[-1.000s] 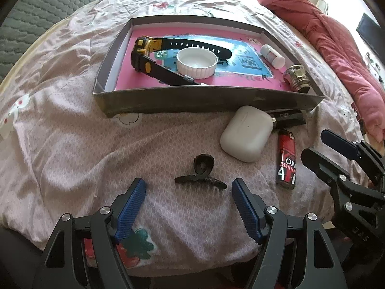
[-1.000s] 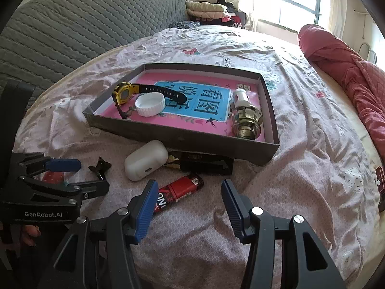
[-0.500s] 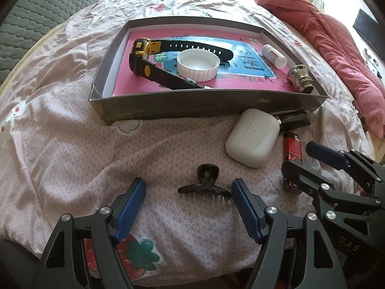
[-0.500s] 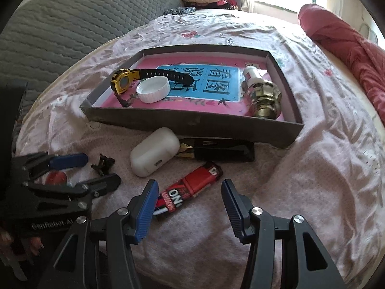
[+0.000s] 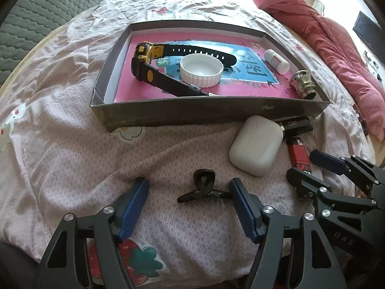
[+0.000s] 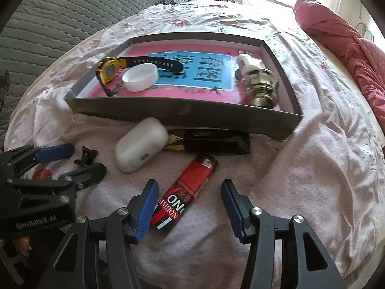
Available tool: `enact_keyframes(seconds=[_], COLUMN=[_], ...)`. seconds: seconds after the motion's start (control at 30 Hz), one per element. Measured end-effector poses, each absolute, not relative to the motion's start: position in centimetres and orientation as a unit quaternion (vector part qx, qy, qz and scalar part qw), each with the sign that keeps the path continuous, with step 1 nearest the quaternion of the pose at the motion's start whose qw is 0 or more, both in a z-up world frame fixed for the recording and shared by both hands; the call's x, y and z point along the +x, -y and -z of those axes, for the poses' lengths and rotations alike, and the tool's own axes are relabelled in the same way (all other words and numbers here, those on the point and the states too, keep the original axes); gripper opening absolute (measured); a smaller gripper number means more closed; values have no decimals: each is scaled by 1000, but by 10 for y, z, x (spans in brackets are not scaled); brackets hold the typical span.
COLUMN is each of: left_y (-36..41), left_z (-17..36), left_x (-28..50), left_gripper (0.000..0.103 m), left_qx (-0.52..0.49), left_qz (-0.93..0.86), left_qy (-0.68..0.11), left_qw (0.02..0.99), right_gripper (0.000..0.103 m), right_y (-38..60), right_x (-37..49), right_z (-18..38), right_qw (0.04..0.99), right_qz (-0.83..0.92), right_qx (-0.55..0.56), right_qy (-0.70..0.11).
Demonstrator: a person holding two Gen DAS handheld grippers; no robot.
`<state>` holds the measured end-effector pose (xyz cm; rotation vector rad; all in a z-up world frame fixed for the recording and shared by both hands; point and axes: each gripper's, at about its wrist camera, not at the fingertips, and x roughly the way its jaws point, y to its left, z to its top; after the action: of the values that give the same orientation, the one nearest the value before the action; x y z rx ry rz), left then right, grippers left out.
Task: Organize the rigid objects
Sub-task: 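Grasp the black hair clip with the left tool while the right tool grasps the red lighter, then lift the hair clip toward the tray while the right tool carries the lighter over the tray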
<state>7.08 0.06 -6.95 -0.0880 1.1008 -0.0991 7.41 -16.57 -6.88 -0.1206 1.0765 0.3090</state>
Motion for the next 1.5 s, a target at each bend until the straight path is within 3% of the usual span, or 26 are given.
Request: enact_keyframes(seconds=[0.23,0.53,0.83,1.5], left_y=[-2,-14,-23,-20], left_z=[69,68,64,31], left_x=[75,79,81,74], left_gripper=[59,37,36,36], left_qx=[-50,-80,-115,-110], left_qz=[49,44,51,59], left_qy=[-518,-520,-519,-474], left_qw=[852,849,846,872], right_gripper=[54,38,24,24], right_y=[184,186,183,203], right_x=[80,83,86,77], right_z=[69,71,71,45], right_qw=[844,845,843,862], right_qz=[-133,-128,-138,-164], right_qx=[-48,-61,-61,-1], right_qy=[-517,-516,-516,-480])
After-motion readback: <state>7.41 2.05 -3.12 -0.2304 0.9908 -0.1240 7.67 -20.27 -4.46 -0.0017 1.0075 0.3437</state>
